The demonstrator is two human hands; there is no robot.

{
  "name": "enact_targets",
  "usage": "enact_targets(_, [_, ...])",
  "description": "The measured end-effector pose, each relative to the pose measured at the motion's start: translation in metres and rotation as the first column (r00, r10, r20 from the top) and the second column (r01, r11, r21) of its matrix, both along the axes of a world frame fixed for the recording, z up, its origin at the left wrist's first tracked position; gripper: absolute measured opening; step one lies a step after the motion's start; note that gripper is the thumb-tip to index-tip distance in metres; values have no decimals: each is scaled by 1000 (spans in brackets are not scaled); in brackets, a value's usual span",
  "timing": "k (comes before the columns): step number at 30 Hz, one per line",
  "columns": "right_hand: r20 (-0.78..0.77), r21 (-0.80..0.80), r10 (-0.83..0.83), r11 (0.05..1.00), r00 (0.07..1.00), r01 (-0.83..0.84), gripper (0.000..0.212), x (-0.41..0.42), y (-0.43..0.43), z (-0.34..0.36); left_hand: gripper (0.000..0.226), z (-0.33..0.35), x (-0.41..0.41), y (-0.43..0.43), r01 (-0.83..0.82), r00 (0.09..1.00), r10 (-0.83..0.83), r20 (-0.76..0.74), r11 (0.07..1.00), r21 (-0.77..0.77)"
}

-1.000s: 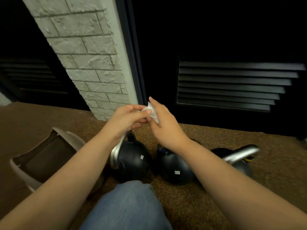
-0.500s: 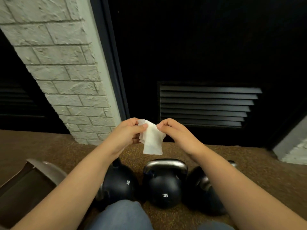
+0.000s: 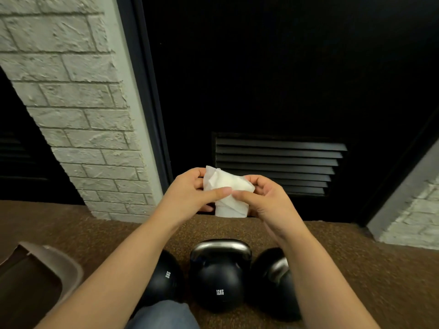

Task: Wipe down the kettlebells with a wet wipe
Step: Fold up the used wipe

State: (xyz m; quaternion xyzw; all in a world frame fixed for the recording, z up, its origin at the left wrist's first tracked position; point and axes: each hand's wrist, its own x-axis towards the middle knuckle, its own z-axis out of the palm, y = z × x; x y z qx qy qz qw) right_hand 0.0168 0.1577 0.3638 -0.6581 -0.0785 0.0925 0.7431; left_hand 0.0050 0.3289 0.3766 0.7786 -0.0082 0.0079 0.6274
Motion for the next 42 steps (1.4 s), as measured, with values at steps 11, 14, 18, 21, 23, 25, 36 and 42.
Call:
enact_targets(11, [34,117,-237,966,971,232,24,-12,13,-11,18,-4,-6,4,-187,974,188,128,982,-21])
enact_targets(14, [46,125,-169,979,984,163,25,-15,25,-19,14,-7,-15,21,-246,959,251,133,968,-56])
enact_targets(18, [82,45,-114,993,990,110,36,-14,35,-31,14,-15,-30,63,-366,918,374,133,927,-82])
enact_targets(21, [112,-2,-71,997,991,71,40,-12,38,-40,14,-24,-44,107,-461,878,462,128,887,-32])
enact_targets(23, [112,-12,-54,998,992,55,42,-10,38,-45,13,-31,-55,139,-518,851,513,112,855,19])
enact_targets(25, [125,-48,-17,999,992,23,47,-7,38,-51,13,-36,-70,173,-569,821,562,97,817,87])
enact_targets(36, [123,-109,-15,994,992,29,24,7,38,-69,36,-75,-136,307,-583,608,794,5,443,681])
enact_targets(42, [129,-158,-13,987,992,33,15,9,32,-75,32,-99,-134,312,-382,601,784,-158,456,804])
